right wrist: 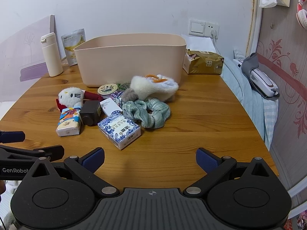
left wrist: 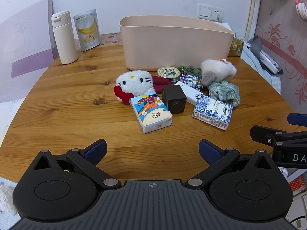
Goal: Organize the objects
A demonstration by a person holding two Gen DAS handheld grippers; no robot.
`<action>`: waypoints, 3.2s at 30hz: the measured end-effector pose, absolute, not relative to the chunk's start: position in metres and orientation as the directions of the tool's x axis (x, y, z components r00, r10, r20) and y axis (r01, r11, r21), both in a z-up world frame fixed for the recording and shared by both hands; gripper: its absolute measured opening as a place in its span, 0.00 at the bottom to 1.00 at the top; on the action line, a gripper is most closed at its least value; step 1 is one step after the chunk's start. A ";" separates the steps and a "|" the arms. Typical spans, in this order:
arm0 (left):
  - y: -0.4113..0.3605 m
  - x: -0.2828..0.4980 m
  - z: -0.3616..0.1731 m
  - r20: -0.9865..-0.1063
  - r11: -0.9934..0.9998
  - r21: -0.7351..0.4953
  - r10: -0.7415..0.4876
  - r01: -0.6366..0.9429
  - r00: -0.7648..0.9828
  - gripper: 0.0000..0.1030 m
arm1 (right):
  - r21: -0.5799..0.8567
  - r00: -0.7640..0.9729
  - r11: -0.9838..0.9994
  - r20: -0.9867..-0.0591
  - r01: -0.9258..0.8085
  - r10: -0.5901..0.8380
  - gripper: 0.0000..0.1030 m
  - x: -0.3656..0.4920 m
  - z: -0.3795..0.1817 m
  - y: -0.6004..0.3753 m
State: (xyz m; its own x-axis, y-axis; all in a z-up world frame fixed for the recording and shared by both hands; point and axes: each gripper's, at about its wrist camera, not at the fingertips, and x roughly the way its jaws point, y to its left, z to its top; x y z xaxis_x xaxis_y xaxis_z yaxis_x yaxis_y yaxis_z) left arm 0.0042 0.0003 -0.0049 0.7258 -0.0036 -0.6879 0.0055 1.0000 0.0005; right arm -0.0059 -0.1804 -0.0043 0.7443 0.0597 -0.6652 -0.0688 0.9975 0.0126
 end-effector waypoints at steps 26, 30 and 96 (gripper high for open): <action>0.003 0.011 -0.001 -0.682 1.000 -0.011 -0.022 0.020 0.731 1.00 | -0.005 0.750 0.997 -0.660 -0.073 0.052 1.00 -0.003 0.001 -0.177; 0.003 0.012 -0.001 -0.684 1.000 -0.012 -0.023 0.020 0.729 1.00 | -0.012 0.751 0.997 -0.658 -0.075 0.049 1.00 -0.001 0.003 -0.176; 0.029 0.113 -0.031 -0.782 0.998 -0.036 -0.056 0.045 0.621 0.95 | 0.062 0.586 0.978 -0.793 -0.200 0.170 0.71 0.087 -0.033 -0.153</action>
